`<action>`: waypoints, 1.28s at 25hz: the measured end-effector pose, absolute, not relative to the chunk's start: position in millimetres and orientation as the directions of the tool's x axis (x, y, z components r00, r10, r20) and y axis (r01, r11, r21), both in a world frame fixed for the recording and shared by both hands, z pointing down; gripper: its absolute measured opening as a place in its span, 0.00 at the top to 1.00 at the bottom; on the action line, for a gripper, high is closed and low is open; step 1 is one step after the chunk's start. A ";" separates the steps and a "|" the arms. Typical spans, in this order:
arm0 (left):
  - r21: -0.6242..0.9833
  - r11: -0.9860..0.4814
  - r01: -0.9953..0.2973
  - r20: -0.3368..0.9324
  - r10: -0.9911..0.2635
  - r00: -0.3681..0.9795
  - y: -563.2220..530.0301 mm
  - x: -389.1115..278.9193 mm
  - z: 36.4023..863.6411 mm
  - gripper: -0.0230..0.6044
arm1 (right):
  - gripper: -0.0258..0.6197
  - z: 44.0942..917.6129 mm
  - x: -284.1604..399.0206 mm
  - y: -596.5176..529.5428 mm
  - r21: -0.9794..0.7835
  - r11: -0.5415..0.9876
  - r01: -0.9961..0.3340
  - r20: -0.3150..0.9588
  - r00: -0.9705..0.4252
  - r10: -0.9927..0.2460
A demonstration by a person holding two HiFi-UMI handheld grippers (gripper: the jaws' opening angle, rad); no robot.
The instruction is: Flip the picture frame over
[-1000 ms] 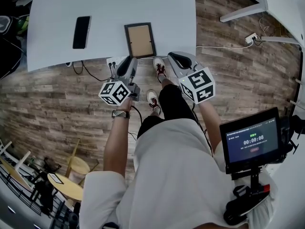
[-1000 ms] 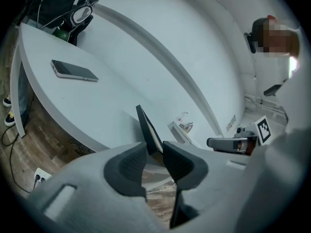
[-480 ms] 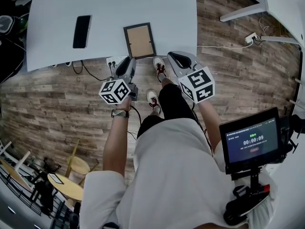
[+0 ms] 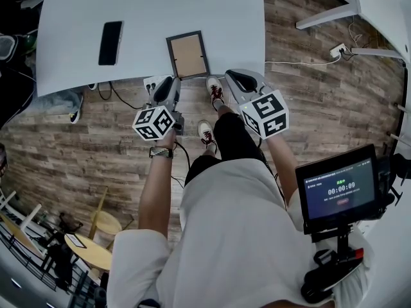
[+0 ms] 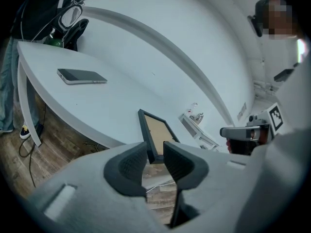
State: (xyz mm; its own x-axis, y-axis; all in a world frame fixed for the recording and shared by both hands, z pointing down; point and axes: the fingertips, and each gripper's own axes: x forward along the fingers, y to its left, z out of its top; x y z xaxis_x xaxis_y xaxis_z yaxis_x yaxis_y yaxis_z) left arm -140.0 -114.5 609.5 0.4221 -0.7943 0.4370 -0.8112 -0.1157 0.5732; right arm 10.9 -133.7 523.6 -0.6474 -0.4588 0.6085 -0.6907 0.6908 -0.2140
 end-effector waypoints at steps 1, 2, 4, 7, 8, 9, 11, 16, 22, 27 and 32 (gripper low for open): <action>0.560 -0.115 -0.820 0.446 -0.793 0.416 -115.1 -141.3 609.8 0.78 | 0.96 522.9 10.5 -134.6 -0.213 0.691 -0.691 0.607 -0.648 -0.461; 0.545 -0.116 -0.831 0.455 -0.791 0.409 -115.5 -142.4 610.0 0.78 | 0.96 522.2 10.1 -135.5 -0.212 0.692 -0.691 0.604 -0.649 -0.463; 0.511 -0.120 -0.851 0.479 -0.782 0.398 -115.9 -143.8 610.5 0.83 | 0.96 520.5 9.2 -137.3 -0.210 0.693 -0.690 0.599 -0.651 -0.466; 0.462 -0.137 -0.876 0.505 -0.772 0.387 -118.2 -145.3 608.7 0.94 | 0.96 517.3 7.1 -142.3 -0.204 0.696 -0.688 0.590 -0.654 -0.474; 0.449 -0.144 -0.882 0.507 -0.772 0.384 -119.5 -146.1 606.9 0.96 | 0.96 515.6 6.1 -144.7 -0.202 0.697 -0.688 0.586 -0.655 -0.477; 0.439 -0.151 -0.886 0.507 -0.772 0.382 -121.0 -146.7 604.9 0.96 | 0.96 513.7 5.3 -147.3 -0.199 0.697 -0.689 0.581 -0.656 -0.482; 0.419 -0.164 -0.893 0.507 -0.774 0.380 -124.8 -147.1 600.8 0.96 | 0.96 509.7 4.7 -153.4 -0.192 0.697 -0.691 0.571 -0.656 -0.493; 0.352 -0.207 -0.913 0.494 -0.787 0.369 -138.2 -146.7 582.2 0.96 | 0.96 497.0 3.5 -168.6 -0.169 0.699 -0.695 0.546 -0.657 -0.520; 0.262 -0.282 -0.923 0.451 -0.810 0.375 -160.2 -144.4 543.8 0.96 | 0.96 477.0 -3.6 -187.1 -0.142 0.706 -0.694 0.513 -0.662 -0.546; 0.197 -0.315 -0.928 0.409 -0.835 0.370 -164.5 -139.1 508.8 0.96 | 0.96 455.0 -4.0 -193.3 -0.114 0.715 -0.690 0.473 -0.670 -0.572; 0.104 -0.349 -0.932 0.351 -0.863 0.362 -148.1 -139.9 428.7 0.96 | 0.96 389.5 -9.8 -178.0 -0.080 0.712 -0.697 0.403 -0.676 -0.617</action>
